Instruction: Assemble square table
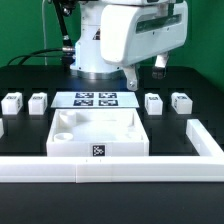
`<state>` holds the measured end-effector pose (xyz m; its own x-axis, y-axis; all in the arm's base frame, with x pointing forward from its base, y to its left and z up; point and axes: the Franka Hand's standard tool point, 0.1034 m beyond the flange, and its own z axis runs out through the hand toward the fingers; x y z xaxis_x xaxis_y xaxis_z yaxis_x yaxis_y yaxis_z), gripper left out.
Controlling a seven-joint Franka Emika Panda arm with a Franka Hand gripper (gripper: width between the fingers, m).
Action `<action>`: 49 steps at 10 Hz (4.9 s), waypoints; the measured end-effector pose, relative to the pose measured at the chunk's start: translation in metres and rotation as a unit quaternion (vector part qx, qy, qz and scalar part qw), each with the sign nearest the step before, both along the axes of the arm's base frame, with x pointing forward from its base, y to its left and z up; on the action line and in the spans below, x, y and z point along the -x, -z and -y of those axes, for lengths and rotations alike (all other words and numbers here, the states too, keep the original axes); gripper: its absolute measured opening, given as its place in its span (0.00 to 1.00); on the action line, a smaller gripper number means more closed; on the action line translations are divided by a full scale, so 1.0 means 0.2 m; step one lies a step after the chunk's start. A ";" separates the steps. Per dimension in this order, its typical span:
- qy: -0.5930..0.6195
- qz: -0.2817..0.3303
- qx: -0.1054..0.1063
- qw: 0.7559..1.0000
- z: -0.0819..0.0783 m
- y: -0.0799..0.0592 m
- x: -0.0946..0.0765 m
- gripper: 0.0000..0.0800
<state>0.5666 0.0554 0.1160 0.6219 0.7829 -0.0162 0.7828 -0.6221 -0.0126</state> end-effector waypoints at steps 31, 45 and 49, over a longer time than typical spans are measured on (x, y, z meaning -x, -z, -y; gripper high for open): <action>-0.366 -0.016 -0.024 0.930 0.34 0.45 0.55 0.81; -0.360 -0.023 -0.032 0.932 0.36 0.55 0.63 0.25; -0.359 -0.017 -0.029 0.933 0.36 0.54 0.61 0.07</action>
Offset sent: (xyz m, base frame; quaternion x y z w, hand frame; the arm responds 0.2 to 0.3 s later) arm 0.0000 0.0000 0.0000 0.0000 0.0000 0.0000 1.0000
